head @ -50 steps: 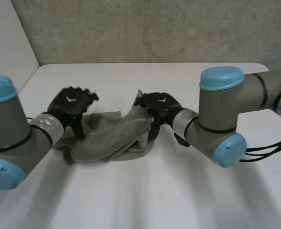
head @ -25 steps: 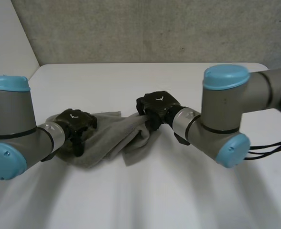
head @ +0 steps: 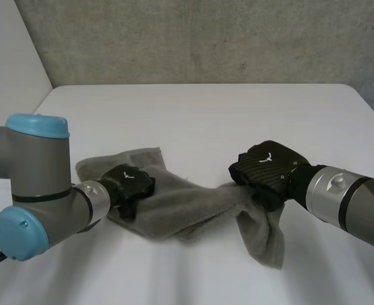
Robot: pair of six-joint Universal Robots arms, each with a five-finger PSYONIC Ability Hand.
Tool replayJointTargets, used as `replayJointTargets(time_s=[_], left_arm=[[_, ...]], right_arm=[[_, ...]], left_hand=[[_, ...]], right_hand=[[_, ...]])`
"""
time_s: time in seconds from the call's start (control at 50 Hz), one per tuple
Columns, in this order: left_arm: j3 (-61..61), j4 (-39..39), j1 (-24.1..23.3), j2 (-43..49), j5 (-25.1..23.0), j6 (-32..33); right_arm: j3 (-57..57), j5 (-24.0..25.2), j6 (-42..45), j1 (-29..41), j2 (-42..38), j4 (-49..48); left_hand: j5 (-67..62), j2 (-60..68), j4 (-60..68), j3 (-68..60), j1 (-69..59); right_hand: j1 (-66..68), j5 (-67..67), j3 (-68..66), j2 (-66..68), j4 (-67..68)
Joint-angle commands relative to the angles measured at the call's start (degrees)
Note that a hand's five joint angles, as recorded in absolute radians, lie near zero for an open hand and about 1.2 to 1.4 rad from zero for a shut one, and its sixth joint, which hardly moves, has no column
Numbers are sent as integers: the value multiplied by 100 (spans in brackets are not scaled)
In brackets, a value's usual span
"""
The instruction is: Fold the towel.
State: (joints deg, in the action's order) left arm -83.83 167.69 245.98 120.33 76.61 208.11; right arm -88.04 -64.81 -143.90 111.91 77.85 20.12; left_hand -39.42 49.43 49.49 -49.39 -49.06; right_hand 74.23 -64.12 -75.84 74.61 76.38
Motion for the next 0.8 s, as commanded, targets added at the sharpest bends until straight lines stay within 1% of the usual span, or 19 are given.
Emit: replayJointTargets(time_s=[0.02, 0.12, 0.16, 0.18, 0.2, 0.22, 0.26, 0.28, 0.32, 0.34, 0.38, 0.44, 0.5, 0.54, 0.56, 0.6, 0.66, 0.7, 0.8], left_arm=[[412, 185, -42, 16, 65, 266], [1159, 835, -50, 69, 329, 248], [1701, 1709, -59, 52, 643, 187], [1704, 1714, -59, 51, 645, 186], [1895, 2323, -85, 43, 810, 152], [1897, 2329, -86, 43, 812, 151], [2046, 3754, -208, -18, 1100, -6], [2046, 3762, -209, -19, 1102, -7], [1915, 5005, -314, -333, 1417, -208], [1915, 5010, -314, -335, 1418, -209], [1513, 5562, -340, -642, 1655, -358], [1291, 5546, -349, -731, 1691, -394], [807, 5423, -384, -775, 1682, -411], [230, 5170, -419, -775, 1665, -411], [227, 5168, -419, -775, 1664, -411], [-19, 5028, -428, -740, 1664, -411], [-450, 4711, -411, -669, 1673, -420], [-878, 4405, -419, -468, 1682, -464], [-1319, 3983, -489, -81, 1673, -525]], right_arm=[[384, 118, 398, -108, -183, 211], [1228, -5, 503, -248, -789, 123], [2094, -198, 390, -205, -1061, -304], [2098, -199, 389, -205, -1062, -307], [2411, -364, 233, -178, -1114, -821], [2414, -366, 231, -178, -1114, -826], [2529, -637, -276, -143, -1071, -2548], [2528, -638, -279, -143, -1071, -2557], [2240, -787, -769, -160, -800, -4202], [2238, -788, -771, -161, -798, -4210], [1906, -735, -1226, -204, -387, -4736], [1808, -673, -1404, -205, -280, -4649], [1694, -401, -1571, -205, -323, -4174], [1702, -34, -1527, -196, -533, -3440], [1702, -32, -1527, -196, -534, -3436], [1711, 248, -1291, -196, -910, -2623], [1685, 276, -1061, -196, -1132, -2241], [1571, 276, -493, -152, -1613, -1611], [1334, 197, 212, -125, -2299, -1021]], left_hand=[[-3058, 3057, 3051, -3061, -3094], [-3058, 3057, 3051, -3061, -3094], [-3058, 3057, 3051, -3061, -3094], [-3058, 3057, 3051, -3061, -3094], [-3058, 3057, 3051, -3061, -3094], [-3058, 3057, 3051, -3061, -3094], [-3058, 3057, 3051, -3061, -3094], [-3058, 3057, 3051, -3061, -3094], [-3058, 3057, 3051, -3061, -3094], [-3058, 3057, 3051, -3061, -3094], [-3058, 3057, 3051, -3061, -3094], [-3058, 3057, 3051, -3061, -3094], [-3058, 3057, 3051, -3061, -3094], [-3058, 3057, 3051, -3061, -3094], [-3058, 3057, 3051, -3061, -3094], [-3058, 3057, 3051, -3061, -3094], [-3058, 3057, 3051, -3061, -3094], [-3058, 3057, 3051, -3061, -3094], [-3058, 3057, 3051, -3061, -3094]], right_hand=[[577, -588, -416, 539, 362], [577, -588, -416, 539, 362], [577, -588, -416, 539, 362], [577, -588, -416, 539, 362], [577, -588, -416, 539, 362], [577, -588, -416, 539, 362], [577, -588, -416, 539, 362], [577, -588, -416, 539, 362], [577, -588, -416, 539, 362], [577, -588, -416, 539, 362], [577, -588, -416, 539, 362], [577, -588, -416, 539, 362], [577, -588, -416, 539, 362], [577, -588, -416, 539, 362], [577, -588, -416, 539, 362], [577, -588, -416, 539, 362], [577, -588, -416, 539, 362], [577, -588, -416, 539, 362], [577, -588, -416, 539, 362]])
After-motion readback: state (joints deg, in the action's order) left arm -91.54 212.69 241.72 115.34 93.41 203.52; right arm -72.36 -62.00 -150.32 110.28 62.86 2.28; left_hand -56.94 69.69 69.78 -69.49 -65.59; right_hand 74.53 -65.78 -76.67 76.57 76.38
